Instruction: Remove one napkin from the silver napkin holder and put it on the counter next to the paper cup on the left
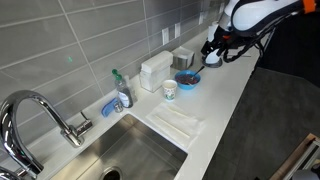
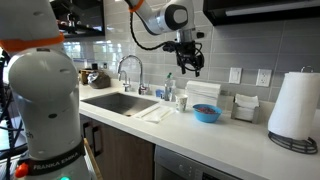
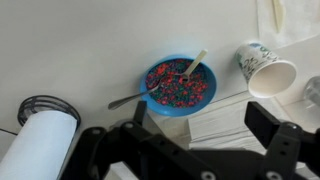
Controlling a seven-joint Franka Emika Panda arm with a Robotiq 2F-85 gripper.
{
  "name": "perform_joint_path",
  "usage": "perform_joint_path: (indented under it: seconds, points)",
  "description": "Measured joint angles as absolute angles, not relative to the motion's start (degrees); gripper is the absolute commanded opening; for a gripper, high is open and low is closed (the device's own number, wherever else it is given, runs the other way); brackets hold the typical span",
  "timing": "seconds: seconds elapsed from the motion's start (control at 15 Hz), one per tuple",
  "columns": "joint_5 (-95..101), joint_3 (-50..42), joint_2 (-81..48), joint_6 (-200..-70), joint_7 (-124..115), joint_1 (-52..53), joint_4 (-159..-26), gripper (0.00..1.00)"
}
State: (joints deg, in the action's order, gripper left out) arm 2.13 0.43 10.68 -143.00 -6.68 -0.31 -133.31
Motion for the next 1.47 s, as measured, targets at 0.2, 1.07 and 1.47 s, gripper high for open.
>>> perform_joint_path:
  seconds: [0.2,1.07,1.47]
  points:
    - [10.3,0.9,3.3,-148.5,-19.0,-3.1,-129.3,1.00]
    - [20.2,-8.0,-24.8,-148.6,-45.9,3.7,-97.7,1.00]
    - [17.2,-10.7,-34.0,-143.6,-48.4,4.7,-85.8,1.00]
